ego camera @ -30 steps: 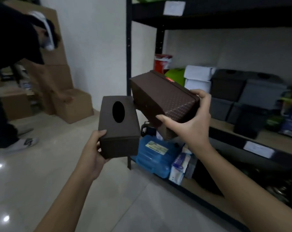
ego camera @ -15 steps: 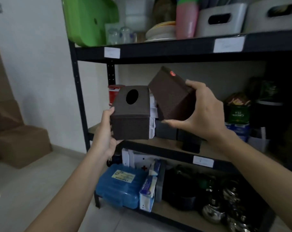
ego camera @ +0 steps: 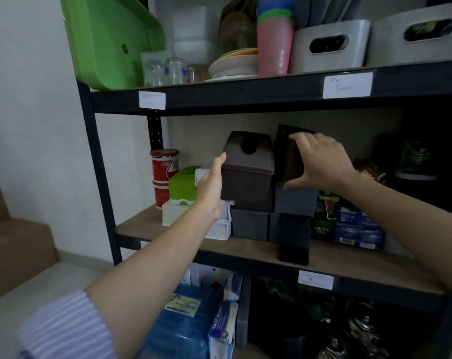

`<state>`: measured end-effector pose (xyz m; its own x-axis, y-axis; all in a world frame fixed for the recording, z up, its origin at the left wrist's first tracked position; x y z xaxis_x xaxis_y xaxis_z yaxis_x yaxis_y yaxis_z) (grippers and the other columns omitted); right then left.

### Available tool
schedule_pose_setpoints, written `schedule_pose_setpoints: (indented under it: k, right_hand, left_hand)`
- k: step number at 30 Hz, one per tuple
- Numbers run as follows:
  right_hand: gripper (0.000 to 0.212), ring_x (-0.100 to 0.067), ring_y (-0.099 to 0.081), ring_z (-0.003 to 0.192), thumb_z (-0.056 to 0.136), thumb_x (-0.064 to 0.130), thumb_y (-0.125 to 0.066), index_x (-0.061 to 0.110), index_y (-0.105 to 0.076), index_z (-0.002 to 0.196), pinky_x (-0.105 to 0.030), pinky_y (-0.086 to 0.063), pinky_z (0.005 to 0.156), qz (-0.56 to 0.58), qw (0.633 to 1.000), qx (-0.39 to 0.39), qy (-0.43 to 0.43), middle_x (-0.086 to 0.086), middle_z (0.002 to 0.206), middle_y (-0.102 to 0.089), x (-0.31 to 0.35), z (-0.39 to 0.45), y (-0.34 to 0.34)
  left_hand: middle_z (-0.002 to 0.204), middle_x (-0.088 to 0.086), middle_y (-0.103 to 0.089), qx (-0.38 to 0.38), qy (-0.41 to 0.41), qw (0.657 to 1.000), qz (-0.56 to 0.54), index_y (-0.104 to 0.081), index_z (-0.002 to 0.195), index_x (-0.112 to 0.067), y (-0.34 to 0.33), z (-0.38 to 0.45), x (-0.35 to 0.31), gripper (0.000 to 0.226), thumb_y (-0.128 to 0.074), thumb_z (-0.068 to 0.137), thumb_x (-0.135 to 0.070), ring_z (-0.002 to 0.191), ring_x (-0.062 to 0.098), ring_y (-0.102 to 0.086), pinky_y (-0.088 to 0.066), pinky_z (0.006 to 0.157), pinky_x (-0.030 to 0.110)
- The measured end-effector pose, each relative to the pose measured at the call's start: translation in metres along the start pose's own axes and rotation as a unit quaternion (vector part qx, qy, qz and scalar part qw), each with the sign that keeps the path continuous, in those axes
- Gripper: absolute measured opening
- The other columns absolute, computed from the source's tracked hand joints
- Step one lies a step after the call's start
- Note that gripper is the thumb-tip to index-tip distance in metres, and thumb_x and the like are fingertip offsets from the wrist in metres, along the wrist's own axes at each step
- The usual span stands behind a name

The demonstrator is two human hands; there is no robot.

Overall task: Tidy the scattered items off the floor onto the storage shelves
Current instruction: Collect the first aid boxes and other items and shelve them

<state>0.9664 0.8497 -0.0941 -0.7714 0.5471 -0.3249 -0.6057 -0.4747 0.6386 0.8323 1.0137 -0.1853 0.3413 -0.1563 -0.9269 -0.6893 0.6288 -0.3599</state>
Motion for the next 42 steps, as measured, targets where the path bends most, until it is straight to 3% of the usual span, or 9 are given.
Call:
schedule_pose_setpoints:
  k: [2,7,12,17,21,28,32,37,42]
  right_hand:
    - [0.119,-0.034,-0.056,0.110,0.048,0.080,-0.075,0.012,-0.039,0.138,-0.044,-0.046,0.093,-0.019,1.000,0.024,0.000,-0.011,0.127,-0.058,-0.002,0.011,-0.020]
    - [0.124,-0.033,-0.050,0.119,0.051,0.086,-0.066,0.016,-0.031,0.146,-0.047,-0.032,0.105,-0.055,0.997,0.052,0.009,-0.009,0.136,-0.051,-0.009,0.030,-0.056]
    - [0.129,-0.029,-0.049,0.126,0.051,0.092,-0.058,0.016,-0.027,0.150,-0.060,-0.014,0.113,-0.040,0.999,0.023,-0.010,-0.010,0.140,-0.050,-0.018,0.032,-0.064]
    - [0.127,-0.041,-0.034,0.133,0.047,0.085,-0.067,0.019,-0.029,0.148,-0.062,-0.027,0.109,0.209,0.947,-0.069,-0.233,-0.019,0.148,-0.033,-0.067,-0.003,-0.067]
    - [0.136,-0.031,-0.036,0.136,0.053,0.048,-0.090,0.029,-0.001,0.154,-0.042,-0.036,0.109,0.431,0.874,-0.050,-0.222,-0.017,0.152,-0.026,-0.062,-0.019,-0.097]
    - [0.148,-0.027,-0.038,0.139,0.054,0.048,-0.091,0.040,0.022,0.149,-0.040,-0.037,0.108,0.434,0.867,-0.051,-0.241,-0.013,0.159,-0.024,-0.060,-0.017,-0.112]
    - [0.142,-0.030,-0.044,0.134,0.057,0.052,-0.089,0.041,0.018,0.149,-0.047,-0.044,0.104,0.419,0.869,-0.050,-0.259,-0.012,0.156,-0.030,-0.056,-0.018,-0.115]
    - [0.137,-0.029,-0.044,0.133,0.059,0.057,-0.086,0.036,0.014,0.151,-0.045,-0.046,0.101,0.417,0.867,-0.038,-0.270,-0.011,0.155,-0.031,-0.053,-0.018,-0.115]
    - [0.137,-0.035,-0.030,0.140,0.062,0.058,-0.084,0.028,0.013,0.154,-0.051,-0.034,0.112,0.402,0.869,-0.087,-0.275,-0.020,0.155,-0.021,-0.046,-0.030,-0.104]
  left_hand:
    - [0.115,0.004,-0.070,-0.004,0.009,1.000,0.006,-0.064,0.113,-0.021,-0.003,0.017,0.001,0.073,-0.074,0.059,-0.069,0.105,0.023,-0.066,-0.052,0.095,0.049]
    - [0.109,0.003,-0.072,-0.011,0.007,1.000,0.012,-0.065,0.114,-0.017,-0.021,0.048,-0.002,0.057,-0.063,0.081,-0.064,0.097,0.018,-0.068,-0.057,0.085,0.037]
    - [0.146,0.005,-0.048,-0.043,-0.030,0.978,0.201,-0.039,0.146,-0.013,-0.038,0.068,0.000,0.132,-0.051,0.047,-0.100,0.130,0.025,-0.049,-0.041,0.108,0.042]
    - [0.154,0.014,-0.030,-0.060,-0.141,0.920,0.361,-0.015,0.151,-0.002,-0.056,0.078,-0.001,0.108,-0.048,0.080,-0.077,0.143,0.030,-0.026,-0.028,0.115,0.043]
    - [0.157,0.016,-0.023,-0.042,-0.182,0.919,0.347,-0.004,0.153,-0.007,-0.062,0.093,-0.007,0.103,-0.057,0.086,-0.063,0.143,0.029,-0.028,-0.028,0.114,0.037]
    - [0.115,0.014,-0.055,0.010,-0.253,0.867,0.429,-0.028,0.145,-0.021,-0.066,0.113,-0.015,0.057,-0.052,0.098,-0.041,0.103,0.029,-0.055,-0.038,0.077,0.025]
    - [0.118,0.010,-0.058,0.023,-0.249,0.856,0.452,-0.029,0.143,-0.019,-0.064,0.120,-0.017,0.055,-0.051,0.098,-0.041,0.098,0.023,-0.057,-0.038,0.073,0.023]
    - [0.146,0.010,-0.047,0.039,-0.236,0.854,0.463,0.003,0.156,-0.024,-0.063,0.113,-0.011,0.087,-0.059,0.096,-0.034,0.125,0.030,-0.053,-0.041,0.091,0.023]
    - [0.162,0.018,0.000,0.019,-0.239,0.839,0.489,0.007,0.155,-0.019,-0.053,0.086,0.002,0.099,-0.067,0.091,-0.032,0.150,0.029,-0.007,-0.015,0.118,0.033]
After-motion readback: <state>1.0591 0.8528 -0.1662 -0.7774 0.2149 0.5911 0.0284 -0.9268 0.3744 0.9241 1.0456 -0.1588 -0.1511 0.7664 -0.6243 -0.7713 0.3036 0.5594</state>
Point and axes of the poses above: each hand's wrist, its own z-axis towards the middle knuckle, its own y-axis out of the back of the hand, x = y × z, the point moved 8 cm from there along z, towards the middle knuckle
